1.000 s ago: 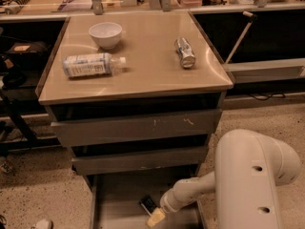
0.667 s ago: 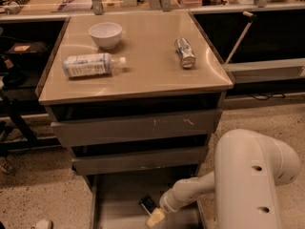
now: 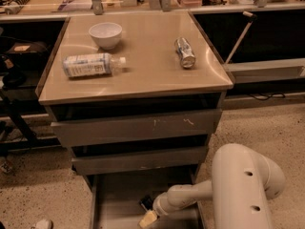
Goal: Pick rxbar blueberry from bottom drawer and place on counter
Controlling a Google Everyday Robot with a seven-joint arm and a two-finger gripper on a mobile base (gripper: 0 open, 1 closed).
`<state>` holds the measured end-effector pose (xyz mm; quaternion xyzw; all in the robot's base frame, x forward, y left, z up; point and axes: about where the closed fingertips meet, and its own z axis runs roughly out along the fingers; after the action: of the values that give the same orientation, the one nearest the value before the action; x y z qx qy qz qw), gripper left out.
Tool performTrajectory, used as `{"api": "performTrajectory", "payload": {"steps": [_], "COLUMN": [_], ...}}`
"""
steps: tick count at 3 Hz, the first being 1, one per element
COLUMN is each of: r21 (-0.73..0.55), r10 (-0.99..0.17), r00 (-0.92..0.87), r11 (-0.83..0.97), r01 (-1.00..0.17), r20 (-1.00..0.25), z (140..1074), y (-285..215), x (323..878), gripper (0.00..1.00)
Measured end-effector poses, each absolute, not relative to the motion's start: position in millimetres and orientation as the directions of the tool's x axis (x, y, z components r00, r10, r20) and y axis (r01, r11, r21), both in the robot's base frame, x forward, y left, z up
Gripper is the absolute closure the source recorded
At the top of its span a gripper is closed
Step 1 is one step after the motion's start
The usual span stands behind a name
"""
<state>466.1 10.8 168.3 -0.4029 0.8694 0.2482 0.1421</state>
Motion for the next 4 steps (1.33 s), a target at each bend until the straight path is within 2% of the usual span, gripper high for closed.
{"api": "performTrajectory", "payload": {"steps": [3, 4], "r21": [0.358, 0.354], "r10": [-0.600, -0.593], "r00": [-0.668, -0.652], "r11": [0.566, 0.549], "r01": [-0.743, -0.757], "r20": [-0.440, -0.473], "z": [131, 135], "y": [14, 16], "x": [472, 472], "gripper": [0.00, 0.00]}}
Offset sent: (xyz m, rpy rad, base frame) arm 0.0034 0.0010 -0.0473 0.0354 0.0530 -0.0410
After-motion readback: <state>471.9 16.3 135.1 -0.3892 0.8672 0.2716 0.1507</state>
